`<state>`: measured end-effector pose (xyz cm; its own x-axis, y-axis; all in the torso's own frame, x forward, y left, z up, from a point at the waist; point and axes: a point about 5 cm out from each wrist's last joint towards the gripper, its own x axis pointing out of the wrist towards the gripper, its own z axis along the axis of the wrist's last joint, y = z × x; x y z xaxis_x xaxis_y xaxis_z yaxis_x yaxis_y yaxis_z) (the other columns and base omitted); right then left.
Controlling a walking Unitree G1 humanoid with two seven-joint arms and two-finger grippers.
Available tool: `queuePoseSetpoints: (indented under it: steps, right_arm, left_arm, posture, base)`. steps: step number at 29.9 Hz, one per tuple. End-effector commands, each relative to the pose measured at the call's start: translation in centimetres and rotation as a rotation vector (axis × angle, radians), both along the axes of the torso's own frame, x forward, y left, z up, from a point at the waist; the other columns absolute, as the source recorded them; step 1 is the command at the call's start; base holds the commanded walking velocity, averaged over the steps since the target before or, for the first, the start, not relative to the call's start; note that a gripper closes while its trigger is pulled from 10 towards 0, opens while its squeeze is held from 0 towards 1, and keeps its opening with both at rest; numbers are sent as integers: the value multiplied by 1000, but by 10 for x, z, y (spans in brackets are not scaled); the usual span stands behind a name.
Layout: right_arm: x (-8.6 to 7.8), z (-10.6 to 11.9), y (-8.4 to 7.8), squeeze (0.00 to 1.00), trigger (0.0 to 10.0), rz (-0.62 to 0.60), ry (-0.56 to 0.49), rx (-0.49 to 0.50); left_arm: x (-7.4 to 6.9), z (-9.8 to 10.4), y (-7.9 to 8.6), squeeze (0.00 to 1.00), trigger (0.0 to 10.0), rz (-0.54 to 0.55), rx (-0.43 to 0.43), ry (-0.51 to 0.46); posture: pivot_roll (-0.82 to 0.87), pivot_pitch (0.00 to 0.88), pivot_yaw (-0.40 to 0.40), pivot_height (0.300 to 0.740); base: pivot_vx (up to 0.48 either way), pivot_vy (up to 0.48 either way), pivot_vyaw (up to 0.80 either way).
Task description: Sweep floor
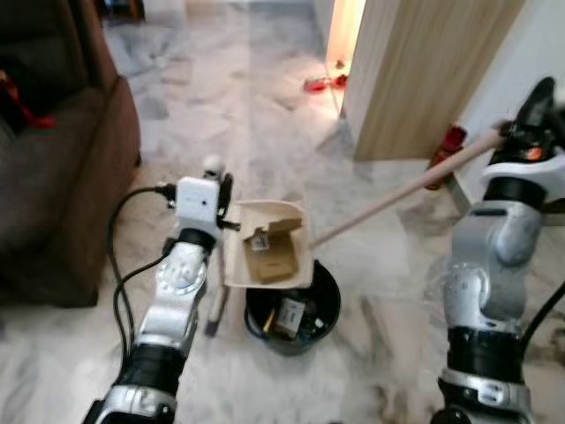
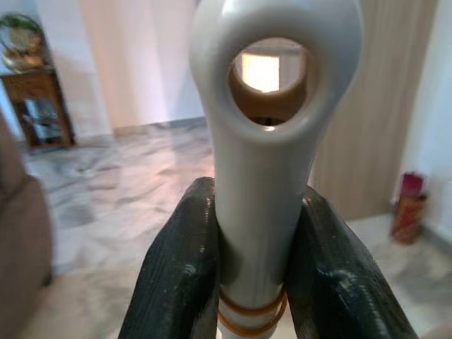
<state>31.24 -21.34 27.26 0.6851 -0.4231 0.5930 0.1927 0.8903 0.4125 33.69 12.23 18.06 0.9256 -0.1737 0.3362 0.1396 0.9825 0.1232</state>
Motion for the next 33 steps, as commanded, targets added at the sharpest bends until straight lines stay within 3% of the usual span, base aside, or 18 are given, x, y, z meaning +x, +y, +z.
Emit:
queuePoseSetpoints:
  steps: [1,29,31,33]
  right_arm:
    - [-6,16,5,0,10000,15,-92,23]
    - [-7,16,5,0,10000,13,-92,19]
    - [-15,35,62,0,10000,173,-155,-272]
    - [-22,39,88,0,10000,237,-185,-387]
  left_arm:
    - [-1,11,2,0,10000,3,3,-56]
    - [-1,11,2,0,10000,2,4,-55]
    - [-2,9,1,0,10000,-9,5,-47]
    - [-2,8,0,0,10000,-14,5,-44]
  posture:
    - [108,132,-51,740]
    - [108,132,-51,740]
    - [107,126,-51,740]
    - [109,126,-52,740]
  base:
    - [0,0,0]
    - [0,0,0]
    - [0,0,0]
    - [0,0,0]
